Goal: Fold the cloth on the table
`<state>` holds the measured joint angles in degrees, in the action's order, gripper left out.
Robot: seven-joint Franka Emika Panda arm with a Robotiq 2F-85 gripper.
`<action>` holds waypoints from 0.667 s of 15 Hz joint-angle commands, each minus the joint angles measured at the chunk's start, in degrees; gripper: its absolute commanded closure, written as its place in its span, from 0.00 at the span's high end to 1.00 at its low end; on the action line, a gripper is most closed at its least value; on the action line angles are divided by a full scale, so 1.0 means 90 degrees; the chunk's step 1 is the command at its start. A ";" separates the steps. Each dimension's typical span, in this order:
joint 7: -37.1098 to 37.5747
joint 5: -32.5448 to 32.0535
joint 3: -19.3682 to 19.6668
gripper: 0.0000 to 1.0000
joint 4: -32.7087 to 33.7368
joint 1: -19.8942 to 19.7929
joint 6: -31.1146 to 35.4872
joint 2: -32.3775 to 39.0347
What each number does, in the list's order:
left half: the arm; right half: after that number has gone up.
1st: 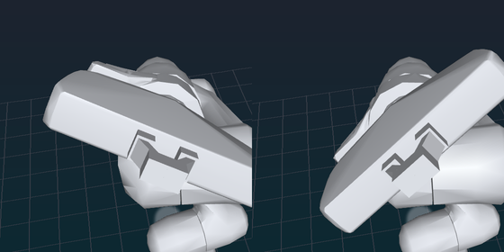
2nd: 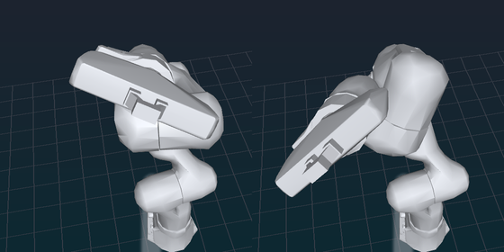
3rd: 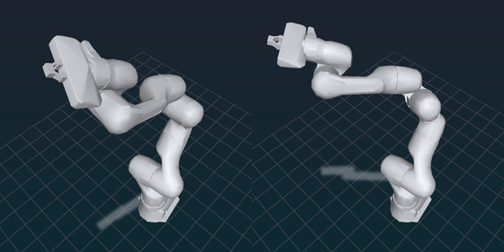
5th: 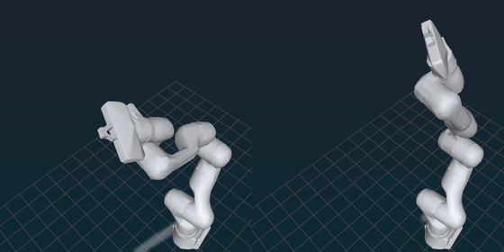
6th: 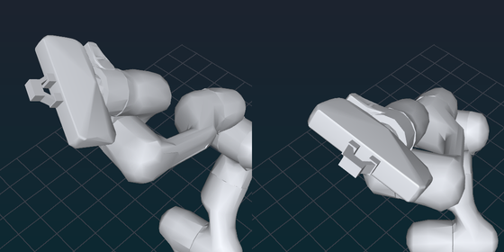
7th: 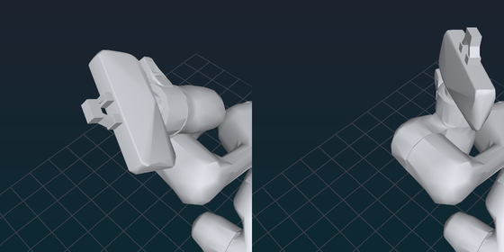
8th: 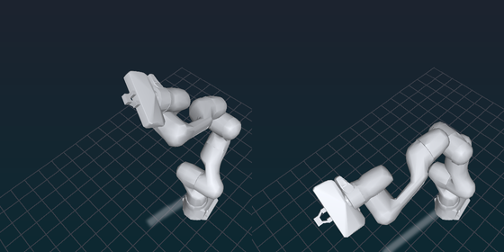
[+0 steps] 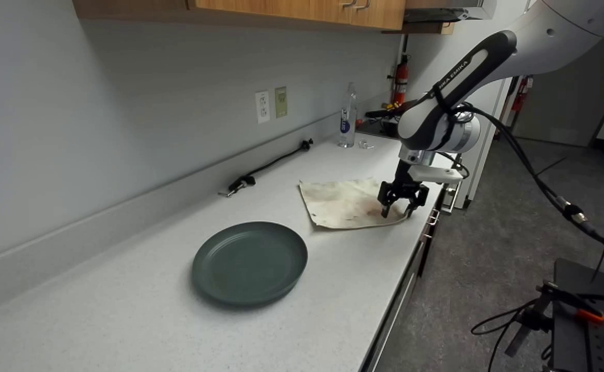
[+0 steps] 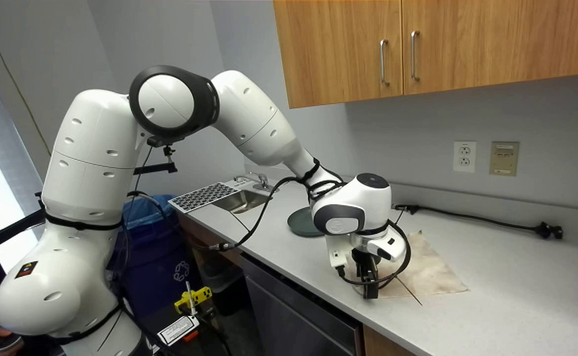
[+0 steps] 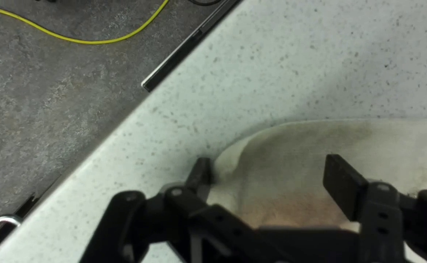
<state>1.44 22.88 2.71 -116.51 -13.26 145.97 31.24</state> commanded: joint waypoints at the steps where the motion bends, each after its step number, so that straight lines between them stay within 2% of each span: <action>1: 0.0085 0.0079 -0.0074 0.51 0.0161 -0.0081 -0.0146 0.0117; 7: 0.0120 0.0025 -0.0044 0.05 0.0101 -0.0039 -0.0100 0.0049; 10: 0.0228 -0.0128 0.0074 0.00 -0.0033 0.0061 -0.0017 -0.0090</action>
<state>1.78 22.88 2.62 -116.41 -13.28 145.95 30.97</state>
